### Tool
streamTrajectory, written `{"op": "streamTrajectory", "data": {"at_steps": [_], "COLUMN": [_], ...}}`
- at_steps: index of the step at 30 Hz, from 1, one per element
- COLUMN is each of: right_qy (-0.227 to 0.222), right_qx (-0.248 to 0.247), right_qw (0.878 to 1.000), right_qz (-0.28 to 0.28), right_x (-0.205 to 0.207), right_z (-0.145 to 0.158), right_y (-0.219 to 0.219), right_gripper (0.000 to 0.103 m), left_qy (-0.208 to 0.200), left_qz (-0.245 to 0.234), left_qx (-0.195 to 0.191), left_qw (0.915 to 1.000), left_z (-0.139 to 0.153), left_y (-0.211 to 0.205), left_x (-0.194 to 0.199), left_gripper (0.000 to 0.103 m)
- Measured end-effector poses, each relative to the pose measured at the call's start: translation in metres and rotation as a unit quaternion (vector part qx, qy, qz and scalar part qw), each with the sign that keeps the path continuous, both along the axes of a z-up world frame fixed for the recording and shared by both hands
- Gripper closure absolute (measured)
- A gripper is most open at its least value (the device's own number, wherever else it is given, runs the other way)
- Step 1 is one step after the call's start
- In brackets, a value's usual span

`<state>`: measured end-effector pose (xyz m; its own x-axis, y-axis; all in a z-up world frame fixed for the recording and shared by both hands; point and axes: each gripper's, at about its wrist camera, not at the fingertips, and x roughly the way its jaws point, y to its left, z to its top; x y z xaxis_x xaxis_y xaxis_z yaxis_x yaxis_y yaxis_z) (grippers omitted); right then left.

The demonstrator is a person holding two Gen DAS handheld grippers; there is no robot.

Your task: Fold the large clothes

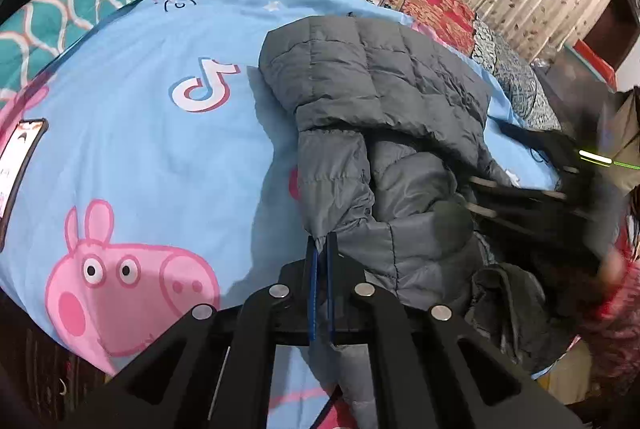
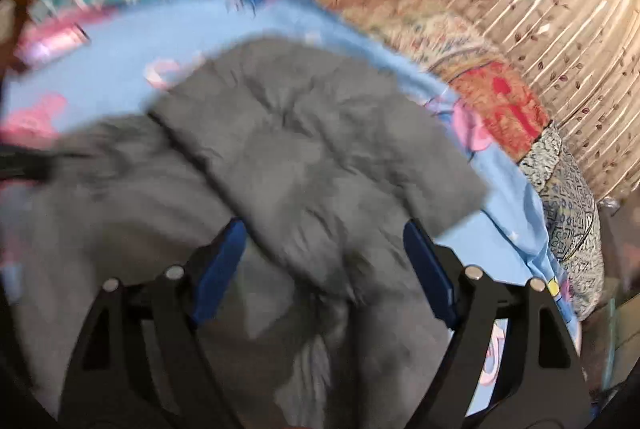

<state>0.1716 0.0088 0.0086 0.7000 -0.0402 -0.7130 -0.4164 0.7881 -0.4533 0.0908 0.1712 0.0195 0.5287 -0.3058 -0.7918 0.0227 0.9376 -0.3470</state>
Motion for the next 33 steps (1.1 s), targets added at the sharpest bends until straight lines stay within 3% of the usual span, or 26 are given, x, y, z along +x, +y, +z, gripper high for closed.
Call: {"op": "streamTrajectory", "data": {"at_steps": [1,2,4,7,10,13,14,17,21,23,24,25,26,28,30,32,33], "right_qy": [0.008,0.006,-0.022,-0.068,-0.110,-0.121,-0.133,-0.133,-0.057,-0.024,-0.019,-0.015,-0.014,-0.012,-0.030,-0.076,-0.099], "right_qx": [0.016,0.047,0.125,0.176,0.217,0.263,0.265,0.288,0.372,0.416,0.429,0.437,0.439,0.435,0.421,0.395,0.375], "right_qw": [1.000,0.998,0.986,0.963,0.916,0.864,0.841,0.792,0.720,0.693,0.686,0.680,0.682,0.693,0.708,0.736,0.761], "right_qz": [-0.016,-0.045,-0.104,-0.192,-0.320,-0.411,-0.453,-0.522,-0.583,-0.588,-0.588,-0.589,-0.585,-0.575,-0.566,-0.544,-0.520], "right_x": [0.013,0.023,0.032,0.027,-0.006,-0.057,-0.088,-0.148,-0.225,-0.254,-0.265,-0.276,-0.286,-0.297,-0.306,-0.312,-0.307], "right_z": [0.000,0.011,0.049,0.093,0.124,0.128,0.123,0.100,0.033,0.002,-0.003,-0.010,-0.012,-0.007,0.013,0.043,0.062], "right_y": [-0.006,-0.020,-0.068,-0.156,-0.280,-0.383,-0.420,-0.478,-0.526,-0.527,-0.526,-0.522,-0.517,-0.500,-0.484,-0.472,-0.462], "right_gripper": [0.076,0.092,0.096,0.097,0.098,0.098,0.098,0.098,0.092,0.072,0.063,0.047,0.040,0.040,0.040,0.040,0.040], "left_qy": [-0.001,-0.003,-0.001,0.002,0.002,-0.007,-0.012,-0.021,0.018,0.023,0.025,0.034,0.038,0.040,0.012,-0.036,-0.049], "left_qz": [0.001,0.002,0.005,0.006,0.008,0.005,0.002,-0.003,-0.032,-0.041,-0.041,-0.044,-0.045,-0.038,-0.024,-0.012,-0.014], "left_qx": [0.003,0.009,0.019,0.024,0.036,0.034,0.033,0.066,0.084,0.084,0.082,0.072,0.064,0.046,0.034,0.034,0.040], "left_qw": [1.0000,1.0000,0.9998,0.9997,0.9993,0.9994,0.9994,0.9976,0.9958,0.9954,0.9955,0.9958,0.9962,0.9974,0.9991,0.9987,0.9979], "left_z": [-0.001,0.000,-0.001,-0.004,-0.005,0.001,0.004,0.010,0.000,0.001,0.002,0.006,0.008,0.023,0.048,0.083,0.093], "left_y": [0.000,-0.001,-0.002,-0.006,-0.014,-0.022,-0.026,-0.044,-0.070,-0.078,-0.079,-0.077,-0.075,-0.065,-0.052,-0.045,-0.047], "left_x": [-0.002,-0.003,-0.002,0.004,0.012,0.017,0.019,0.024,0.035,0.033,0.031,0.031,0.030,0.031,0.027,0.025,0.028], "left_gripper": [0.103,0.103,0.103,0.103,0.103,0.103,0.103,0.103,0.103,0.103,0.103,0.103,0.103,0.103,0.103,0.103,0.103]}}
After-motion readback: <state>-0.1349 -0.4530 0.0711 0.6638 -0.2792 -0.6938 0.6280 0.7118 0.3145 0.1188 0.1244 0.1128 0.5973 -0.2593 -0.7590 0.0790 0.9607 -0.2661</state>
